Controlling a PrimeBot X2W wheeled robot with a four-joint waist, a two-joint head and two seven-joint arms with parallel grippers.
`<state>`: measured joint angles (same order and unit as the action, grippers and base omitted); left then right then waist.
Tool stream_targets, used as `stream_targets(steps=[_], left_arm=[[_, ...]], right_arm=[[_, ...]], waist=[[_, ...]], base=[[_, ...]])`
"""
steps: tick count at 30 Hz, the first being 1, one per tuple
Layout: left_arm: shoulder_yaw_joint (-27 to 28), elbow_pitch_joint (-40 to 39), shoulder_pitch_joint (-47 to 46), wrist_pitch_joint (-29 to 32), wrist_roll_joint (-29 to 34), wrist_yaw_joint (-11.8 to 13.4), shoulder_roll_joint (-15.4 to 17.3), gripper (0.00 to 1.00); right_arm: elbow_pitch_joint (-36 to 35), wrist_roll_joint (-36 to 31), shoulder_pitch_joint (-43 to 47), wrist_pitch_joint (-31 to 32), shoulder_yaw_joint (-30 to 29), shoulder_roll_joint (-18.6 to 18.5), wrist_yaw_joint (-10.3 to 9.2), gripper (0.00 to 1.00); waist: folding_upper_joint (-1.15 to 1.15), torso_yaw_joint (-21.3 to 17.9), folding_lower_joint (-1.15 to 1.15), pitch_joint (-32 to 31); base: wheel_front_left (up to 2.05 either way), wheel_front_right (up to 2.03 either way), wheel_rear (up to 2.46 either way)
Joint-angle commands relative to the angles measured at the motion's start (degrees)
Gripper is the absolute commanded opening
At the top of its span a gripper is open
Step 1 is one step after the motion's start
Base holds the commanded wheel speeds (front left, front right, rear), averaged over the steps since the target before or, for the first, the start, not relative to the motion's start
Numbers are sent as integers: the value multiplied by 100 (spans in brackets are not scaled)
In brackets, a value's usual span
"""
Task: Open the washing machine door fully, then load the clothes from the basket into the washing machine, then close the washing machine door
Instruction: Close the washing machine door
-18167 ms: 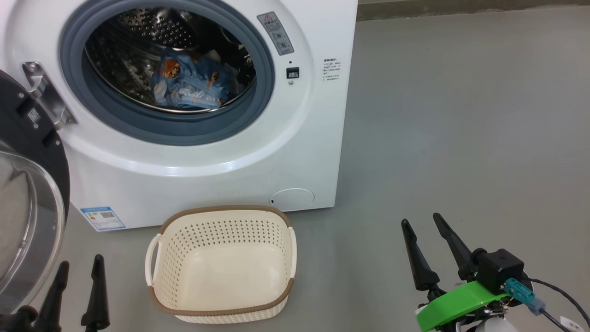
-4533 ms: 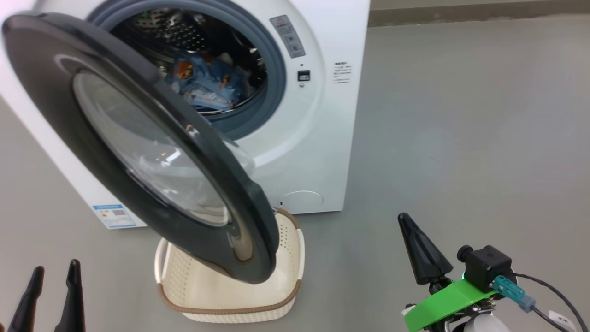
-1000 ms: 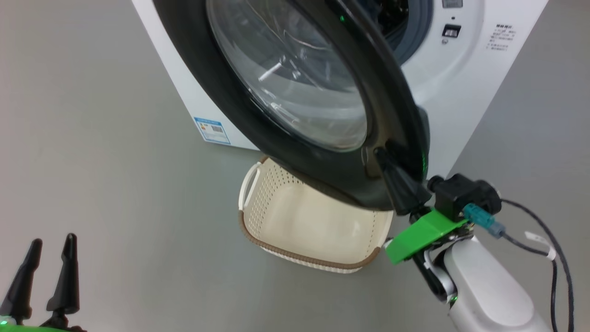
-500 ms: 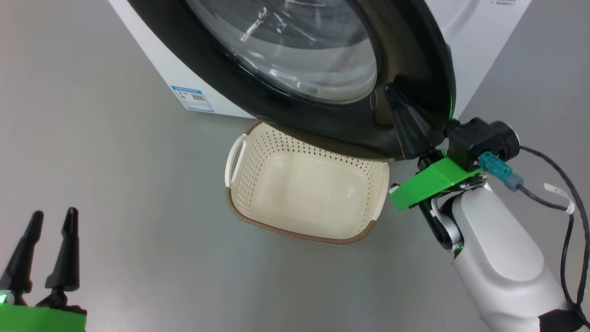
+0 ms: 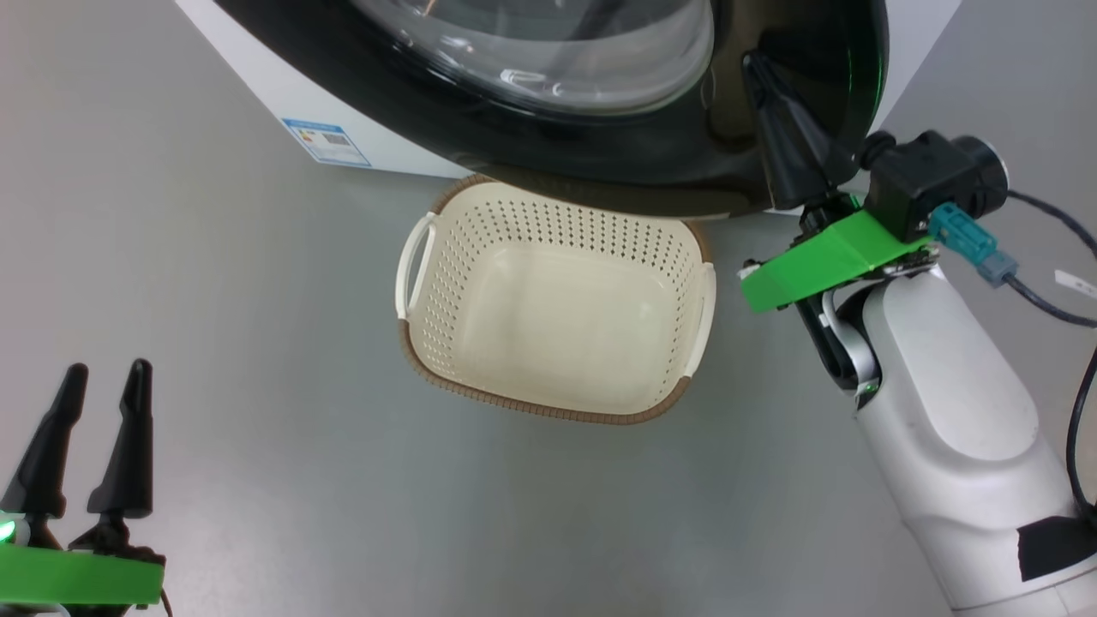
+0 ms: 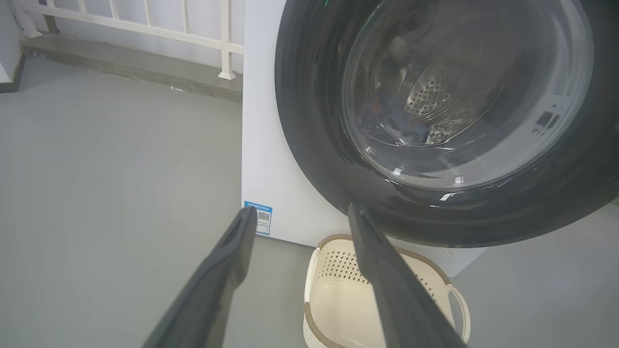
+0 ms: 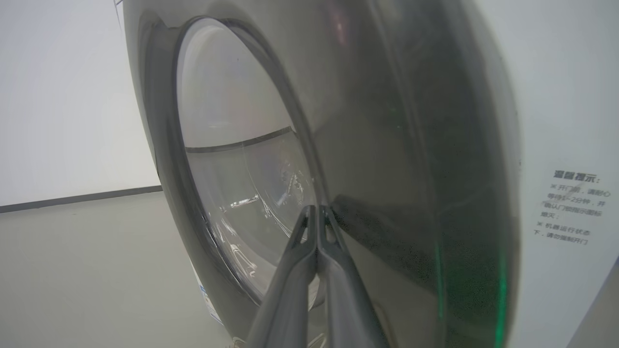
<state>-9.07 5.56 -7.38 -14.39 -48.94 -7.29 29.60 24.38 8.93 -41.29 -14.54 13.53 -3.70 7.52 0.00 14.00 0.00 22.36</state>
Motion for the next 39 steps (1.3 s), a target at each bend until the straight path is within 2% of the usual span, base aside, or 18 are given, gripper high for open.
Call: stream_targets(steps=[1,12,21,28,35,39], left_arm=[[227,-158,-233,-61,-75,-20,273,100],[235,-271,-378,-61,-179,-20,343,100],[185,-277,-462,-61,-254,-20,363,100],[165,-272,-518,-61,-298,-20,349,100],[79,-270,-572,-61,-340,-20,309,100],[55,-273,-584,-61,-363,-20,306,100]], right_arm=[[-167,-65,-182,-46,12,81,-3,0],[-247,-118,-708,-46,-45,82,-3,0],[-8,-352,-1128,-46,-283,82,-3,0],[249,-544,-1465,-46,-552,82,-3,0],[370,-869,-1678,-46,-1171,82,-3,0],[420,-904,-1723,-46,-1226,82,-3,0]], waist=[[0,-32,0,109],[0,-57,0,437],[0,11,0,611],[0,66,0,760],[0,88,0,795],[0,83,0,781]], base=[[0,0,0],[0,0,0],[0,0,0],[0,0,0],[0,0,0],[0,0,0]])
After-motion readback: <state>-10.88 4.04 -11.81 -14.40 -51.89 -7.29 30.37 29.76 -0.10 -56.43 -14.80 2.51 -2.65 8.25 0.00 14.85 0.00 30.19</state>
